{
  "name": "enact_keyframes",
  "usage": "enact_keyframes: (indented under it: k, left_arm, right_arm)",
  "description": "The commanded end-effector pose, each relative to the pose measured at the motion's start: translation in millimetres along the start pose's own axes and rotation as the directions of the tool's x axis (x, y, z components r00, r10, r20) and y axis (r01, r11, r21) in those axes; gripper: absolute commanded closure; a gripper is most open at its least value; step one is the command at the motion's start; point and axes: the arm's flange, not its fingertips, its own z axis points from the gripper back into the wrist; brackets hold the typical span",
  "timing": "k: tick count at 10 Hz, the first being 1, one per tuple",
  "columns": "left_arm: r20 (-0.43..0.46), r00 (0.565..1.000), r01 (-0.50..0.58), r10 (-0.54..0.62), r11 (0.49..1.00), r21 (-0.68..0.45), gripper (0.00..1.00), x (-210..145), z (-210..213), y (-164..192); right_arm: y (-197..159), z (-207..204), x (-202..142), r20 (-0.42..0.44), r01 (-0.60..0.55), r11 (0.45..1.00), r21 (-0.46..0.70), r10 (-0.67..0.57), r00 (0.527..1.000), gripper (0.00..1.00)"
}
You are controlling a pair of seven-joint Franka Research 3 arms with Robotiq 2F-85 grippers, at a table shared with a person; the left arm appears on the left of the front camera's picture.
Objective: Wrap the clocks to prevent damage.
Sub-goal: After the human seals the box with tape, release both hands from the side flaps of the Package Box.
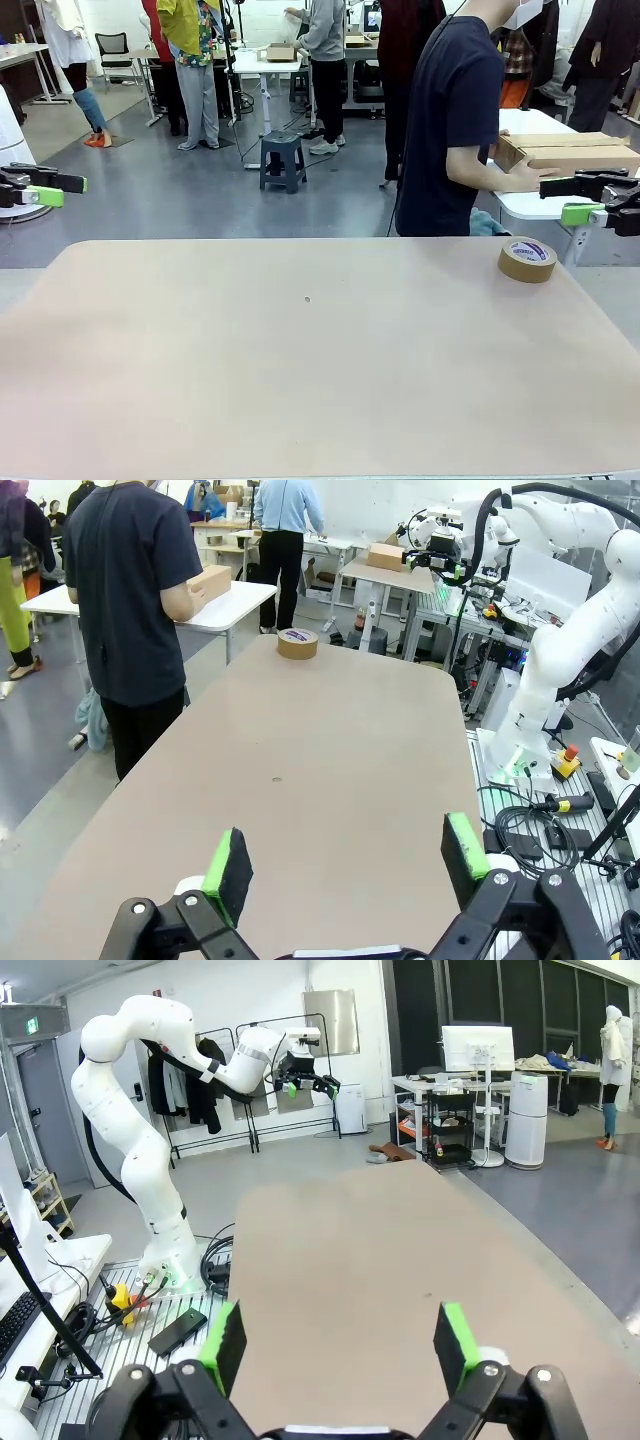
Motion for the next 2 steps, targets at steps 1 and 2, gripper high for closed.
enact_keyframes:
  k: [1, 2]
  left_arm:
    - [-0.008, 1.000, -0.015, 0.015, 1.000, -0.004, 0.00, 0.9, 2.1, -1.6]
    - [-0.008, 1.000, -0.015, 0.015, 1.000, -0.004, 0.00, 0.9, 2.1, -1.6]
  right_arm:
    - [-0.5, -0.3, 0.7, 0.014, -0.006, 1.000, 0.002, 0.006, 1.000, 0.00]
    - [-0.5, -0.3, 0.7, 0.014, -0.006, 1.000, 0.002, 0.006, 1.000, 0.00]
